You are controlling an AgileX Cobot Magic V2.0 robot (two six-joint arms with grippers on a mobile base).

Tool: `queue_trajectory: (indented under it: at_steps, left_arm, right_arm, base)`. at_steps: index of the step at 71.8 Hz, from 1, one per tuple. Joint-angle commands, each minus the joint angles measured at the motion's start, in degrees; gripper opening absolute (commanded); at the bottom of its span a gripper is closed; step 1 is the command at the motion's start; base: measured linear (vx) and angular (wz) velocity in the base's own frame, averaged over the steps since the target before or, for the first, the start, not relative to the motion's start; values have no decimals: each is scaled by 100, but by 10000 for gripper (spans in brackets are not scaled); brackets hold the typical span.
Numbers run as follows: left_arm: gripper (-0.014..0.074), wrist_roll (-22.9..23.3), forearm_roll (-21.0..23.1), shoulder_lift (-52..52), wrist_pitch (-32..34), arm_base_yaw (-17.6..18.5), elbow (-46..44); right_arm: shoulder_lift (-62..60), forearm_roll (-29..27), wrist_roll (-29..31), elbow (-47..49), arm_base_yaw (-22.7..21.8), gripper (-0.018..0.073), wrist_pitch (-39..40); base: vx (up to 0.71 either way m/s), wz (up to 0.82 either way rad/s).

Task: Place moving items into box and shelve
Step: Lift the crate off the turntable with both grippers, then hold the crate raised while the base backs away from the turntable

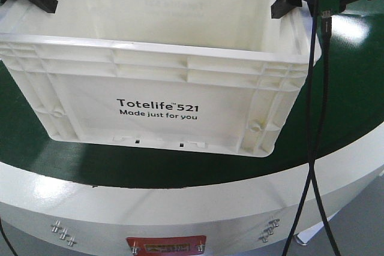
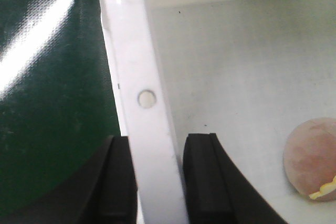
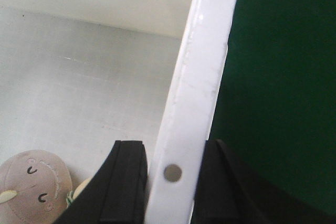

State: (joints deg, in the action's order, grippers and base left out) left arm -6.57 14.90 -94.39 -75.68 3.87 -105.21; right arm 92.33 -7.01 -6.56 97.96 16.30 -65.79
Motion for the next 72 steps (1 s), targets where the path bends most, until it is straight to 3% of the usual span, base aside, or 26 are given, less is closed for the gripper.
queue_trajectory:
  at_steps: [1,72]
  left_arm:
    - [-20,-73,840,360,555,51,-260]
    - [-17,-73,840,351,578,45,-260]
  right_arm:
    - [-373,-644,273,223,55,-12,642]
    - [-366,-638,244,216,55,-12,578]
  base:
    - [0,0]
    - [0,0]
